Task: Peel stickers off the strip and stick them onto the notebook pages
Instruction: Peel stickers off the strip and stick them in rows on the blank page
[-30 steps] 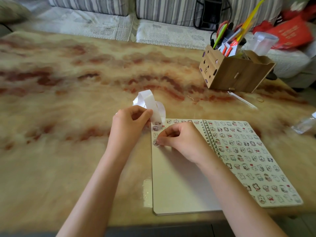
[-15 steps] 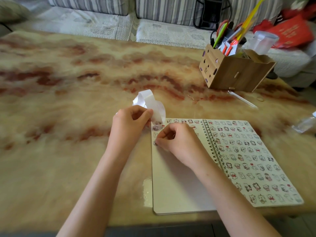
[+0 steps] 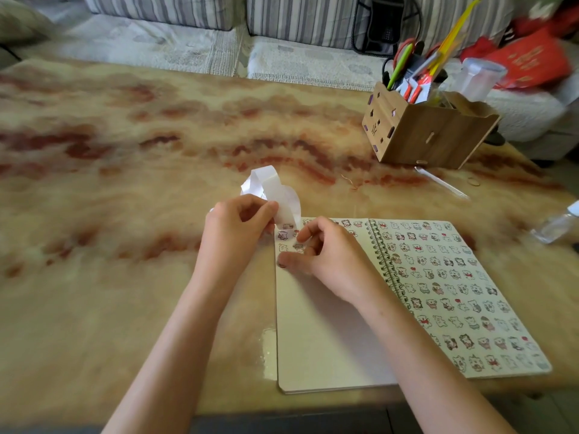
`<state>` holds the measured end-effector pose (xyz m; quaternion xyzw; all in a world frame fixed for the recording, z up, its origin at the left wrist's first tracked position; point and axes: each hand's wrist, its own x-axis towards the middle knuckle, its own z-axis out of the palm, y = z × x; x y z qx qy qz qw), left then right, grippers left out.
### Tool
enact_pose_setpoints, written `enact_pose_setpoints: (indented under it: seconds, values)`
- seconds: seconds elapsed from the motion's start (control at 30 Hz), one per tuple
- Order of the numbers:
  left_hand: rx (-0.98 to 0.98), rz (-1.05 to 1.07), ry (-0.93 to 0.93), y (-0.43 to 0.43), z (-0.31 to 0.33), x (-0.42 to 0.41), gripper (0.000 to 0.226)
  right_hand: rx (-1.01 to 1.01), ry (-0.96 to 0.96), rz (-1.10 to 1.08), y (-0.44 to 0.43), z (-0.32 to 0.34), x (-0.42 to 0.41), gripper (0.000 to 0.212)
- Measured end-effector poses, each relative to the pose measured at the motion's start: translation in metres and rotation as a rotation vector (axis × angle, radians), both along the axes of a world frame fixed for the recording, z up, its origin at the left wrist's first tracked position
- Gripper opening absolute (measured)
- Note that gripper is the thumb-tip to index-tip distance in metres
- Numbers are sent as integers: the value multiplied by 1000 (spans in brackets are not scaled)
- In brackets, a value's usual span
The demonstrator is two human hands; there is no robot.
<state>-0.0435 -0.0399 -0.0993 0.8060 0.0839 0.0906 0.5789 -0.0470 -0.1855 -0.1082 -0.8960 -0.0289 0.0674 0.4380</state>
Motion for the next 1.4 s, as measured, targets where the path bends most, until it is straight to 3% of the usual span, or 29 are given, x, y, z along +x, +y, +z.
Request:
enact_pose_setpoints:
  seconds: [0.07,0.23,0.33,0.47,0.63,0.8,0.93,1.4]
  values:
    - [-13,-5,-8,-1,1,0,20,-28,6,17,0,0,0,34]
    - [-28,-12,-23,-1,2,-1,24,-22,-93,-27,-2,0,0,10]
    - [-54,-18,-33,0,1,0,23,111,-247,-64,-2,5,1,7]
    - [-62,-27,-55,-2,1,1,23,90,-456,-53,-2,7,5,10]
    - [-51,-47,-75,-1,4,0,27,101,-500,-26,2,3,7,11]
    - [-132,-63,-68,-1,4,2,32,298,-443,-34,2,9,6,10]
    - [-89,-119,-46,-2,4,0,20,368,-425,-44,1,11,8,10]
    - [-119,-135,-44,-4,7,-2,13,212,-567,-16,-2,6,8,7]
